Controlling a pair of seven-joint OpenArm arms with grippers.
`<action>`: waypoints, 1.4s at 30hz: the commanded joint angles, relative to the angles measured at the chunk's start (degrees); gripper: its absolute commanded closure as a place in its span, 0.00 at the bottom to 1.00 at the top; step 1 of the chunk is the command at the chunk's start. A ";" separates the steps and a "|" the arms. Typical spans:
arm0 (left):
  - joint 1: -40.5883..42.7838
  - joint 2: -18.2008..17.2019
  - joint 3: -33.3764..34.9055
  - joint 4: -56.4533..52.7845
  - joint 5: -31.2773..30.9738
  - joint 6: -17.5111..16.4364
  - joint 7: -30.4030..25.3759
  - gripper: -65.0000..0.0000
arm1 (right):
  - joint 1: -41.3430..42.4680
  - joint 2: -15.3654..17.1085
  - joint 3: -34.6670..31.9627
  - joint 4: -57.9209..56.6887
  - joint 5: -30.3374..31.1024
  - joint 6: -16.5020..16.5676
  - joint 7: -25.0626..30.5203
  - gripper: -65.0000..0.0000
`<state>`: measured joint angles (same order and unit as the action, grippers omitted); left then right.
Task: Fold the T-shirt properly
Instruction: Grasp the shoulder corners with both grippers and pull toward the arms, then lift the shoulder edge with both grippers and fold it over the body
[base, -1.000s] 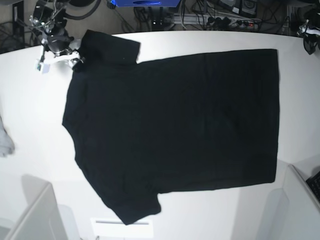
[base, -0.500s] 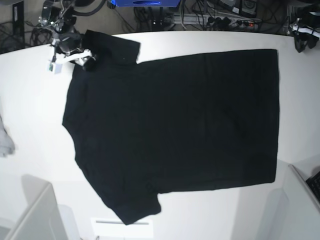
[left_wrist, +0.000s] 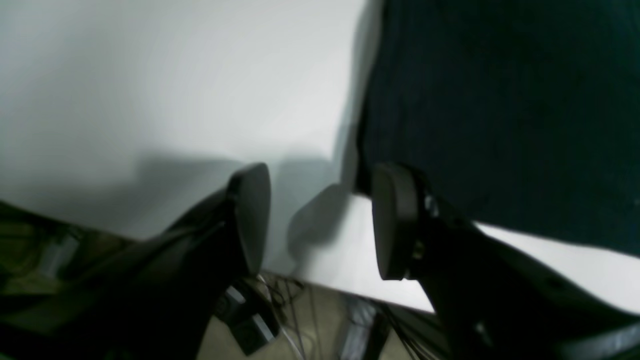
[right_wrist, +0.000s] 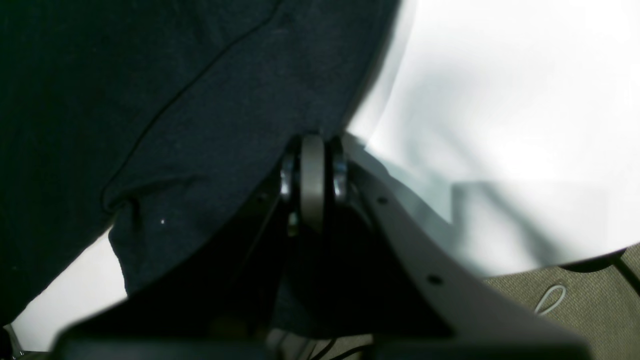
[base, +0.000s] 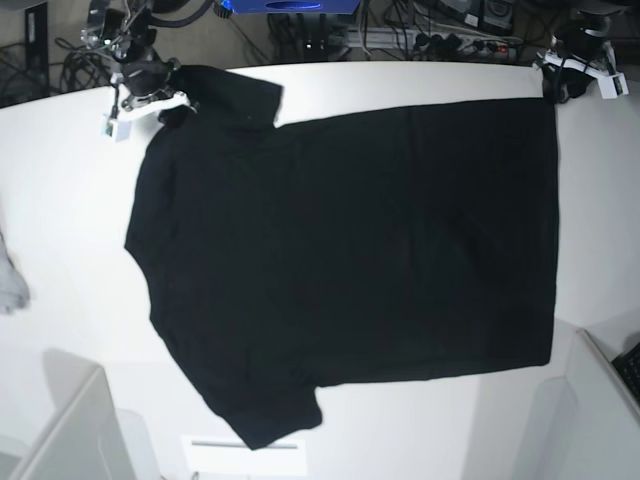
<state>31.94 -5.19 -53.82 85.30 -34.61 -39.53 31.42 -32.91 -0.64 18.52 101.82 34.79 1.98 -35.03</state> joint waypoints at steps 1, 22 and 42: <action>0.63 -0.66 -0.11 0.29 -0.25 -0.47 -0.08 0.51 | -0.72 0.07 -0.11 -0.24 -0.63 -0.70 -2.56 1.00; -2.01 -0.57 6.22 -0.77 -0.33 -0.47 0.10 0.91 | -0.81 0.07 -0.02 -0.33 -0.63 -0.70 -2.56 1.00; 3.70 -3.91 5.78 1.43 -0.25 -0.47 0.01 1.00 | -5.91 -0.01 -0.37 7.85 -0.46 -0.70 -2.21 1.00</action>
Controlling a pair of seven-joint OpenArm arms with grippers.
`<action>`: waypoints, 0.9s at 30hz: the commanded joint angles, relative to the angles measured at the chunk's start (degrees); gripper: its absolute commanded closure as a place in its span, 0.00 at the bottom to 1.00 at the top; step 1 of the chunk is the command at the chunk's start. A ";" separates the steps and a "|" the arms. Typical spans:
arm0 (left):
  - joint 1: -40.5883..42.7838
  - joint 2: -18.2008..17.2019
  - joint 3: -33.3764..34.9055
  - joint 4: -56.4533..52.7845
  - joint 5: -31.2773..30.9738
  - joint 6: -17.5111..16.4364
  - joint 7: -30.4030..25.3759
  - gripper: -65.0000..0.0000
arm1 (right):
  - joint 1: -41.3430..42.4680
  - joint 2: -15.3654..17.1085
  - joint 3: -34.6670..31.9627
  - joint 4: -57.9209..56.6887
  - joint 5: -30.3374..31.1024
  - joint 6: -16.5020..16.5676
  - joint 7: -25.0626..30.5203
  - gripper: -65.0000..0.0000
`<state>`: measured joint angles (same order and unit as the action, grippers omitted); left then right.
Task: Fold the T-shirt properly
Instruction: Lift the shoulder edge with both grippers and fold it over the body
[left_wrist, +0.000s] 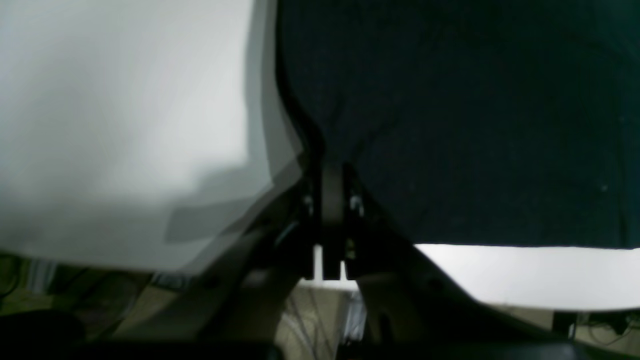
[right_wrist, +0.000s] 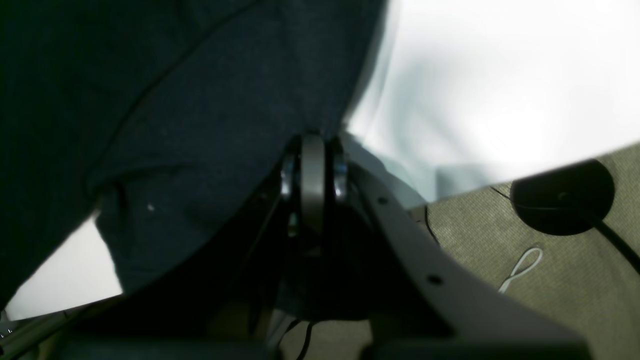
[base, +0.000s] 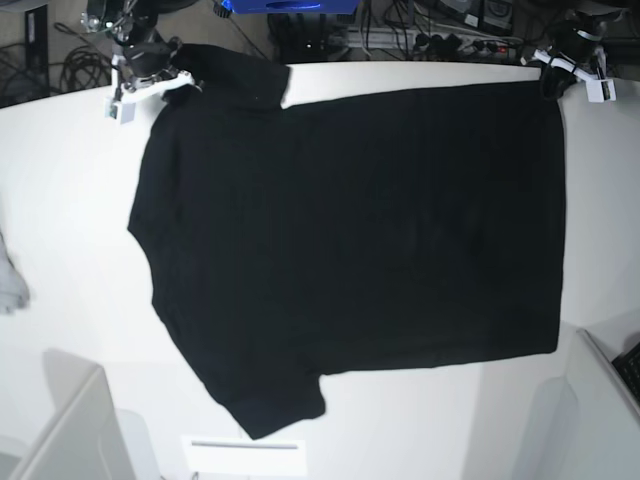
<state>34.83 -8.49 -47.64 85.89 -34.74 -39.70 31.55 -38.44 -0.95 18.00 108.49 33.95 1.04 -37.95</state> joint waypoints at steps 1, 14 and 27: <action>1.00 -0.61 -0.41 1.45 -0.03 -0.30 -0.12 1.00 | -0.82 0.29 0.15 2.06 0.37 0.24 0.55 1.00; 1.96 2.82 -0.32 15.52 11.40 -0.30 -0.03 1.00 | 1.03 0.29 -0.11 6.63 0.64 0.24 0.28 1.00; -5.07 3.00 -5.68 15.61 11.58 -0.17 8.49 1.00 | 14.74 0.38 -0.11 6.55 0.64 0.32 -12.02 1.00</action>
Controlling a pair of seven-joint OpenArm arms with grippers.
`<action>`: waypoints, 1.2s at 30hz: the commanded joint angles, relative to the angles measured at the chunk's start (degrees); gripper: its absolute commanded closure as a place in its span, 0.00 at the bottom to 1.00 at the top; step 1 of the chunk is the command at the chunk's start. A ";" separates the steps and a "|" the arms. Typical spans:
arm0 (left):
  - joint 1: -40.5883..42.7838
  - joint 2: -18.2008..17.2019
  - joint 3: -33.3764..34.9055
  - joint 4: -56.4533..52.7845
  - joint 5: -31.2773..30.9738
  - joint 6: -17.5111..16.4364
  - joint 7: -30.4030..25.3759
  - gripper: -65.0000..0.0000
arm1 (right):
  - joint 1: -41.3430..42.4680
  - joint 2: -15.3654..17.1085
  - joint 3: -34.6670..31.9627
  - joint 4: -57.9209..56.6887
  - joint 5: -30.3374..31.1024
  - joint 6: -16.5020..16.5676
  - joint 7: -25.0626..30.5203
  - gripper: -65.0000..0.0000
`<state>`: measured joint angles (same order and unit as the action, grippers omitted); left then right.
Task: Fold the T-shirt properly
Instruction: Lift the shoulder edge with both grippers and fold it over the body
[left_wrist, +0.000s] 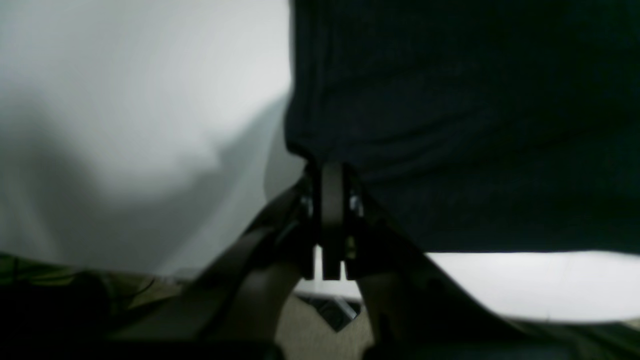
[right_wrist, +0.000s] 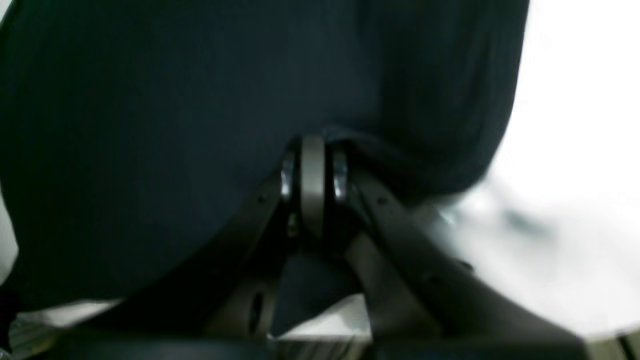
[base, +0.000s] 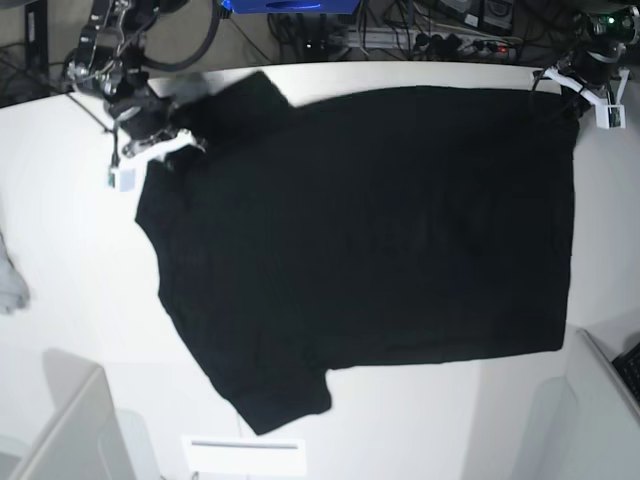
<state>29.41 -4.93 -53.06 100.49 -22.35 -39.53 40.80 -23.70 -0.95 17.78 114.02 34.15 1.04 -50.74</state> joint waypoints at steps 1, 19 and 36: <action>0.00 -0.57 -0.26 1.01 -0.82 -0.34 -0.75 1.00 | 1.33 0.38 0.11 1.02 0.44 0.32 0.06 1.00; -6.86 -0.74 -0.52 0.92 -0.82 5.73 1.09 1.00 | 15.84 0.29 0.11 -5.14 0.09 -0.12 -6.53 1.00; -13.10 -2.59 -0.26 1.01 -0.73 11.53 7.86 1.00 | 24.10 0.29 0.11 -13.84 0.00 -0.12 -6.09 1.00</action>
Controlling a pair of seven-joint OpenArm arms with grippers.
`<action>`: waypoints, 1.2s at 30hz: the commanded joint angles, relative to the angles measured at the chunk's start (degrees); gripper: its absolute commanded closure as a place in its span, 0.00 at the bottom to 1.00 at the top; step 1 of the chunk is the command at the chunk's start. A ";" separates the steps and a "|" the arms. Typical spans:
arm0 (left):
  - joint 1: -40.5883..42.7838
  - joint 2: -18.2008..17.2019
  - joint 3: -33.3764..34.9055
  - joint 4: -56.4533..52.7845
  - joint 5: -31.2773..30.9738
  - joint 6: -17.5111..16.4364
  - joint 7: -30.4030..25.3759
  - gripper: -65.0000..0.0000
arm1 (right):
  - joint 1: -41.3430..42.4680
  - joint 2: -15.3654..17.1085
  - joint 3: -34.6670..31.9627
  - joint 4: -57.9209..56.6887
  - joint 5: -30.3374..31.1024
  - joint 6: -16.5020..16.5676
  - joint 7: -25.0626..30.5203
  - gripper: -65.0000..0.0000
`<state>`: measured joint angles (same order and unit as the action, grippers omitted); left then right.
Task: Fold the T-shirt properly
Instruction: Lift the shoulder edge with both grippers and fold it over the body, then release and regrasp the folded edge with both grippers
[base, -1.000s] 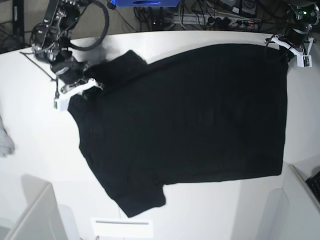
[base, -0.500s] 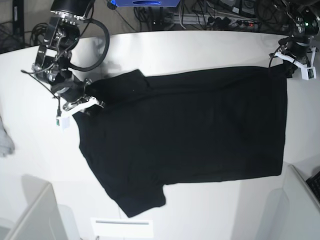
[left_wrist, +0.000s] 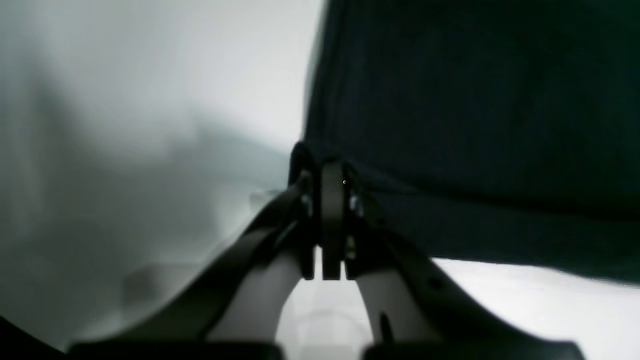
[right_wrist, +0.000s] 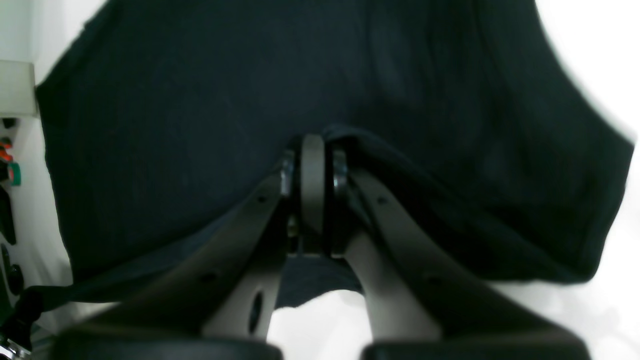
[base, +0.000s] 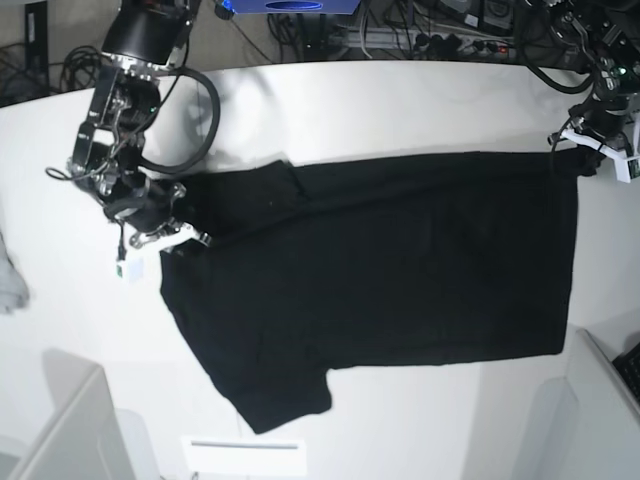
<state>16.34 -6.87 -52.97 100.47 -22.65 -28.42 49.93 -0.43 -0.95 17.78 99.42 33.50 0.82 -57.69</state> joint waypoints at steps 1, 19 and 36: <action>-0.73 -0.73 -0.35 1.03 -0.42 0.42 -1.27 1.00 | 1.44 0.29 0.11 -0.21 0.66 0.10 0.86 1.00; -8.82 -1.52 2.99 -0.29 10.39 2.01 -1.27 1.00 | 9.53 0.38 0.02 -12.34 0.57 0.10 2.53 1.00; -11.81 -1.61 6.42 -4.86 18.22 2.36 -1.45 1.00 | 10.76 3.02 -8.15 -17.17 0.66 -0.07 8.33 1.00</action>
<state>5.04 -7.64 -46.39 94.43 -4.34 -26.30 49.71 8.93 1.91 9.41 81.34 33.43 0.58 -50.37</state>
